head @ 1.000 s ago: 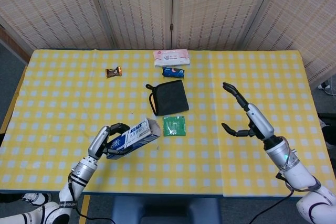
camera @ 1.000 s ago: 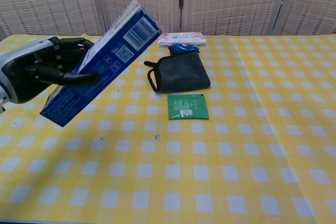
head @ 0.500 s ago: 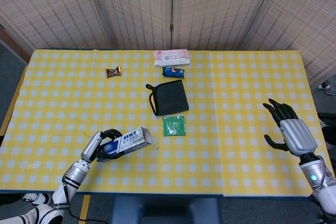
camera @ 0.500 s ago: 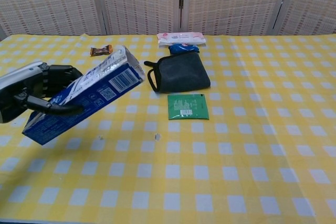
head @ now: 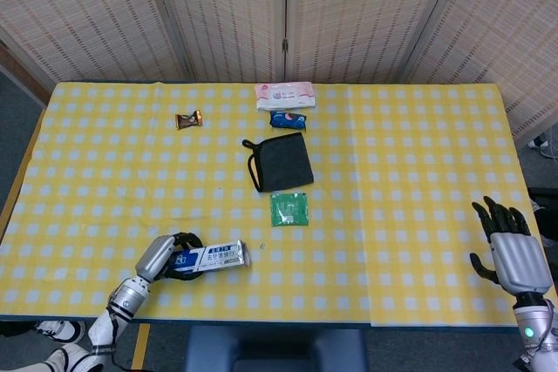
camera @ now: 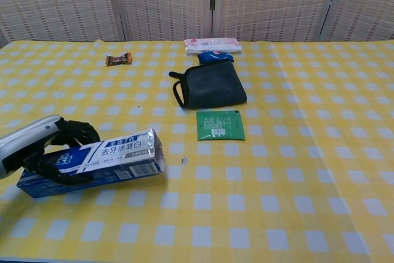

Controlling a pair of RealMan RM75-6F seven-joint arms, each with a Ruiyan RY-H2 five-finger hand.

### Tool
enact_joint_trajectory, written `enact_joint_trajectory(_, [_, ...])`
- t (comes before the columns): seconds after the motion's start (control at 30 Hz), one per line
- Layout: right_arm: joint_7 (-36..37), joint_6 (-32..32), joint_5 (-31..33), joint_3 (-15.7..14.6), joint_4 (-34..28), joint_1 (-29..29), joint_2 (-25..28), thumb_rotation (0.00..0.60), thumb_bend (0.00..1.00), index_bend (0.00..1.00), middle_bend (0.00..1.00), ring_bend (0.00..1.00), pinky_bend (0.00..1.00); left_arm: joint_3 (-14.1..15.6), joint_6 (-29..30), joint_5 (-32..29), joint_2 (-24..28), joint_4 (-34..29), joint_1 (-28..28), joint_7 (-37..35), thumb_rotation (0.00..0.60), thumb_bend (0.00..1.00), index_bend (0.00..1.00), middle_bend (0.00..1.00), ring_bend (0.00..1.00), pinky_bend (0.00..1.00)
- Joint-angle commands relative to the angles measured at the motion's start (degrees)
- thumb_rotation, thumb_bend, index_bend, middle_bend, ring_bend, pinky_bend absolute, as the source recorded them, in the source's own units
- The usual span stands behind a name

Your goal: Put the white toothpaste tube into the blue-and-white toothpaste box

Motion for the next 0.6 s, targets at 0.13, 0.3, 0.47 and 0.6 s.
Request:
enact_joint_trajectory(0.13, [0.1, -1.5, -0.6, 0.4, -0.1, -0.3, 0.1, 0.6, 0.4, 0.0, 0.0, 0.0, 0.0, 0.7, 1.3, 1.2, -4.3, 6.6, 0.2, 3.7, 0.6, 0.21, 0.44, 0.39, 0.28, 0.35])
enact_joint_trajectory(0.3, [0.2, -2.5, 0.1, 1.1, -0.1, -0.3, 0.3, 0.6, 0.4, 0.0, 0.0, 0.0, 0.0, 0.5, 3.8, 1.9, -5.3, 8.1, 0.5, 4.9, 0.6, 0.19, 0.16, 0.07, 0.01, 0.07])
enact_joint_trajectory(0.47, [-0.3, -3.1, 0.1, 1.5, -0.2, -0.5, 0.2, 0.6, 0.4, 0.0, 0.0, 0.0, 0.0, 0.5, 5.5, 2.5, -4.6, 6.8, 0.6, 5.7, 0.6, 0.17, 0.08, 0.01, 0.0, 0.0])
enact_joint_trajectory(0.6, [-1.5, -2.3, 0.1, 1.9, -0.3, -1.0, 0.1, 0.6, 0.4, 0.0, 0.0, 0.0, 0.0, 0.1, 9.7, 3.8, -1.9, 3.0, 1.1, 9.1, 0.6, 0.16, 0.08, 0.0, 0.0, 0.0])
